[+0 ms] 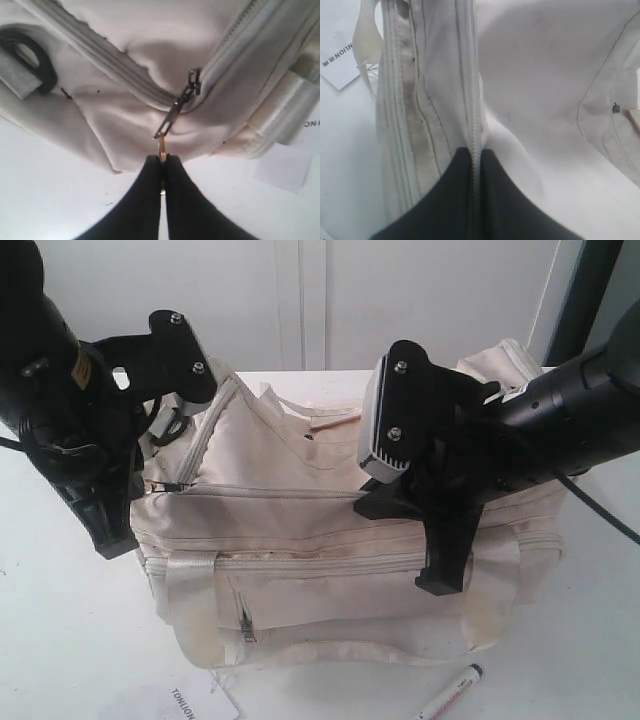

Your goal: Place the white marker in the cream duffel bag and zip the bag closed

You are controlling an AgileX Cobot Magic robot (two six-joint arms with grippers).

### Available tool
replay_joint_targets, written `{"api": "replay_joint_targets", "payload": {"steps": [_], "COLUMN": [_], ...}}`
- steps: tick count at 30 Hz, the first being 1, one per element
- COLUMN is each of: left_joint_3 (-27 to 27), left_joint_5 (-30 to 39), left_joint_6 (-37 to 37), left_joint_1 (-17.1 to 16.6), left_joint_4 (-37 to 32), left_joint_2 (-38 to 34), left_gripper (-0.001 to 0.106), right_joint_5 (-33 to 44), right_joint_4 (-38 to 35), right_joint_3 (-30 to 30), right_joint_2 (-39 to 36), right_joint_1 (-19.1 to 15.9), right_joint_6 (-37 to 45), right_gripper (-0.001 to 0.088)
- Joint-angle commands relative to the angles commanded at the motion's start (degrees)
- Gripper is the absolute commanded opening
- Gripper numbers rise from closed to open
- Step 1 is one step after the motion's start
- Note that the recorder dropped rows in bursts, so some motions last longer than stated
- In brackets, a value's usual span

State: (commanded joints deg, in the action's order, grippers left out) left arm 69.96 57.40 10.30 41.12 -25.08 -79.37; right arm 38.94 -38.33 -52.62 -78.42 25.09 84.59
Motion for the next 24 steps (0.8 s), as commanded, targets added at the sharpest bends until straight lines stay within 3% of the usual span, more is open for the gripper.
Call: {"api": "replay_joint_targets", "payload": {"steps": [10,24], "left_joint_3": [0.0,0.0], "left_joint_5": [1.6,-2.7], "left_joint_6": [-0.1,-0.1], "left_joint_1": [0.0,0.0], "left_joint_4": [-5.5,-8.9], "left_joint_2": [0.0,0.0], "left_gripper": [0.0,0.0], "right_joint_5": [0.1,0.6], "right_joint_4": [0.0,4.9], "right_joint_3": [0.0,0.0], "right_joint_2": [0.0,0.6], "right_joint_1": [0.0,0.0], "right_joint_6": [0.0,-1.3], "right_gripper": [0.0,0.0]}}
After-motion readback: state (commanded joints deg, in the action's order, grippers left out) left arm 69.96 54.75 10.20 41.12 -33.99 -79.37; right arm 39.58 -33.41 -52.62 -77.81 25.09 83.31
